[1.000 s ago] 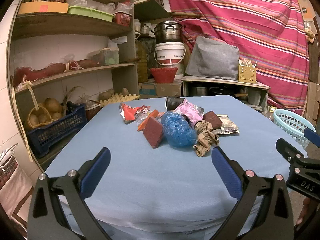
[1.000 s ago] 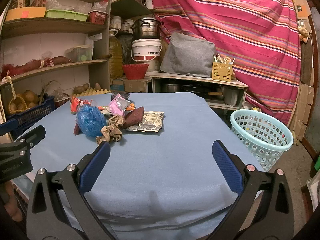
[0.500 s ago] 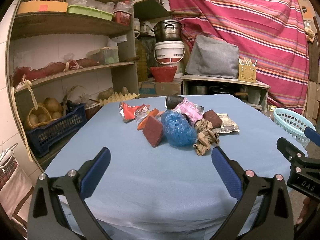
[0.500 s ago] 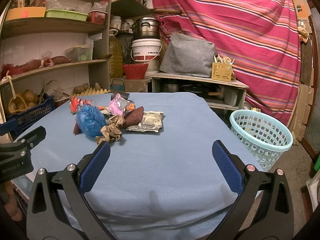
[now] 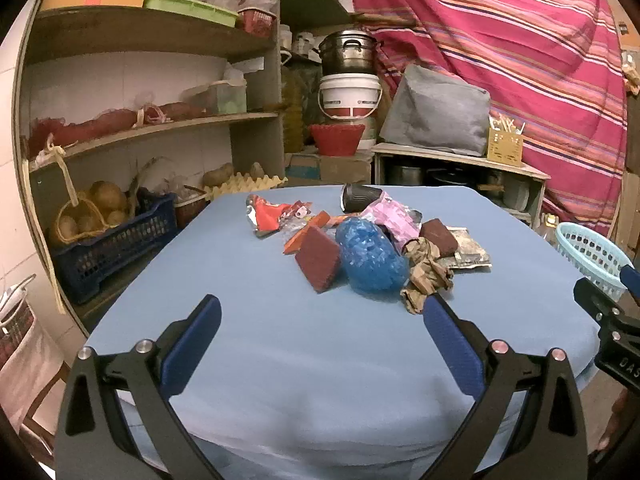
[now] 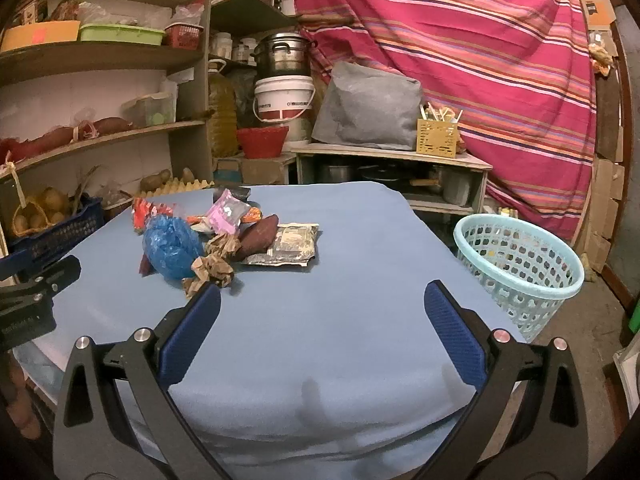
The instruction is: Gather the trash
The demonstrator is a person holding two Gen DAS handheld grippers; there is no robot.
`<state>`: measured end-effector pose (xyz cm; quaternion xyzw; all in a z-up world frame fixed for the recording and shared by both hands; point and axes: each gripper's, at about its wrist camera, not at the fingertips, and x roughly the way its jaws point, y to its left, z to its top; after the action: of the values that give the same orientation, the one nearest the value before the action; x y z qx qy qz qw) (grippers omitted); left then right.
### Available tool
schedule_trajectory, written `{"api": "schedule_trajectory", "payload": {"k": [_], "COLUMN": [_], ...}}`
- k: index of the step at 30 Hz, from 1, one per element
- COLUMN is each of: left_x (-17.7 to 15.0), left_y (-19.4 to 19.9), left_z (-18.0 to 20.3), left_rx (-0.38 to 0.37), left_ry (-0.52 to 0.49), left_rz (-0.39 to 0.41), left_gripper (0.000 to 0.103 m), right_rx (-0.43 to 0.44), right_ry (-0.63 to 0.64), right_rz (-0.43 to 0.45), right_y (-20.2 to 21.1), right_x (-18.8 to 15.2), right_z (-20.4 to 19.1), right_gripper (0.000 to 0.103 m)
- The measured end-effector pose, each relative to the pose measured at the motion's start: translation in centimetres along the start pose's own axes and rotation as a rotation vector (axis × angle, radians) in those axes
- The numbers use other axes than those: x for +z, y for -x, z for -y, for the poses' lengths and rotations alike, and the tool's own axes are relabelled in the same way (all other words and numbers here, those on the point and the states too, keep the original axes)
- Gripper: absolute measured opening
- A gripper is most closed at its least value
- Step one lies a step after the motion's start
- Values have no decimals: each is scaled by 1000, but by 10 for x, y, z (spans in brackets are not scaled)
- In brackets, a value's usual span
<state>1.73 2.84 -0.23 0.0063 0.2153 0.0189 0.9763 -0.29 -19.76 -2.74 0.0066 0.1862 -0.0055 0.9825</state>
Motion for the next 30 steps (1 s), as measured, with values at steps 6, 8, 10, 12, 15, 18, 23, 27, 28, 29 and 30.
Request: {"api": "schedule_trajectory", "payload": {"k": [6, 8, 10, 12, 15, 18, 23, 27, 28, 29, 30], "left_x": [18, 25, 35, 46, 64, 79, 103, 110, 110, 107, 106], "left_y": [-5, -8, -12, -17, -30, -43, -64, -82, -85, -90, -94], "left_z": [-6, -7, -10, -10, -9, -11, -13, -17, -19, -21, -24], "left_rx": [6, 1, 2, 9, 8, -4, -8, 4, 7, 11, 15], "left_ry": [27, 34, 37, 31, 24, 36, 48, 51, 53, 54, 55], "left_rz": [0, -2, 8, 21, 32, 31, 43, 36, 33, 26, 16], "left_gripper": [99, 99, 99, 99, 99, 99, 99, 99, 99, 99, 99], "right_rx": [-4, -10, -2, 19, 0, -17, -25, 13, 17, 18, 19], "right_ry": [11, 3, -11, -14, 10, 28, 82, 55, 49, 45, 42], "right_rz": [-19, -24, -32, -33, -11, -15, -4, -35, -42, -50, -55], "right_y": [-8, -13, -18, -23, -31, -45, -69, -91, -96, -102, -108], "right_x": [15, 23, 32, 42, 58, 73, 98, 110, 111, 110, 107], "right_z": [2, 5, 8, 9, 8, 6, -2, -4, -5, -5, -4], "right_gripper": [99, 99, 99, 99, 99, 99, 99, 99, 99, 99, 99]}}
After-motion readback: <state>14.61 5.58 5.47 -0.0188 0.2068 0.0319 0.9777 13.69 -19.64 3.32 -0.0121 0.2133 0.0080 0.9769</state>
